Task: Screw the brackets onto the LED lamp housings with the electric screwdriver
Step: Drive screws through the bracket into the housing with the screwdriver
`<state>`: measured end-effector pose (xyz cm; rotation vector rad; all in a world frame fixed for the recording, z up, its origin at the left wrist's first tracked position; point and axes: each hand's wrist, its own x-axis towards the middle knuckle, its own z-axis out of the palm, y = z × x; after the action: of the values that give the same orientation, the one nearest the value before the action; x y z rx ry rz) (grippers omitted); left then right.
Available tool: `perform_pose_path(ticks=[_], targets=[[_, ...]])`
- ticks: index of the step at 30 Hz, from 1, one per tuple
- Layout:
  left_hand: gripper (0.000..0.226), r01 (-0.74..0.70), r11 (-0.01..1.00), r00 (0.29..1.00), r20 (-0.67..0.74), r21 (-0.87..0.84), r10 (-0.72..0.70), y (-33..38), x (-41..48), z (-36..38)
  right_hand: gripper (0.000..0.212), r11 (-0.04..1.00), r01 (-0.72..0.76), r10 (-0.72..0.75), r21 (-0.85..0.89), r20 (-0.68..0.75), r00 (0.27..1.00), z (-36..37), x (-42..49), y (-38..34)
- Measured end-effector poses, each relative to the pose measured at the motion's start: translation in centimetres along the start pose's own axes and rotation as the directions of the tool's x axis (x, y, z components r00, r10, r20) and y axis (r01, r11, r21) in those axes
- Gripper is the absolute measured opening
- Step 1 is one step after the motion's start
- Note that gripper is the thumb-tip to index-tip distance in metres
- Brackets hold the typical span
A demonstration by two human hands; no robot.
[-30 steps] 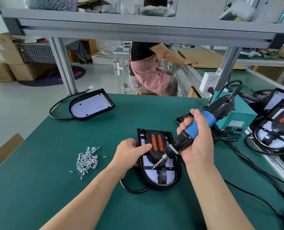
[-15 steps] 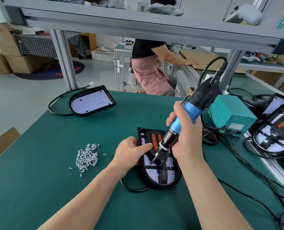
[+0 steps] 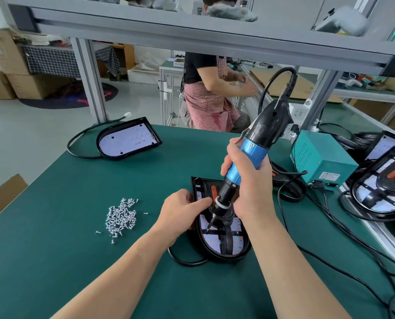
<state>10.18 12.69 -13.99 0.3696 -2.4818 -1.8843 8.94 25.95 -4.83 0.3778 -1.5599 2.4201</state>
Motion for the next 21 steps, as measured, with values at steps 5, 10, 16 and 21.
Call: perform_pose_path(ticks=[5, 10, 16, 21], targets=[[0.053, 0.006, 0.995, 0.999, -0.053, 0.098, -0.001, 0.4, -0.3, 0.3, 0.026, 0.999, 0.029, -0.027, -0.045, 0.051, 0.998, 0.5, -0.5, 0.2], [0.051, 0.028, 0.978, 0.996, -0.087, 0.206, -0.01, 1.1, -0.2, 0.5, 0.013, 0.998, 0.041, -0.037, -0.048, 0.095, 0.995, 0.9, -0.5, 0.1], [0.052, 0.043, 0.972, 0.994, -0.105, 0.231, -0.019, 1.0, -0.2, 0.5, 0.016, 0.997, 0.044, -0.034, -0.066, 0.139, 0.99, 1.2, -0.3, 0.4], [0.051, 0.047, 0.956, 0.992, -0.122, 0.288, -0.012, 0.9, -0.2, 0.6, 0.017, 1.0, 0.003, 0.0, -0.018, 0.163, 0.987, 0.9, -0.2, 0.7]])
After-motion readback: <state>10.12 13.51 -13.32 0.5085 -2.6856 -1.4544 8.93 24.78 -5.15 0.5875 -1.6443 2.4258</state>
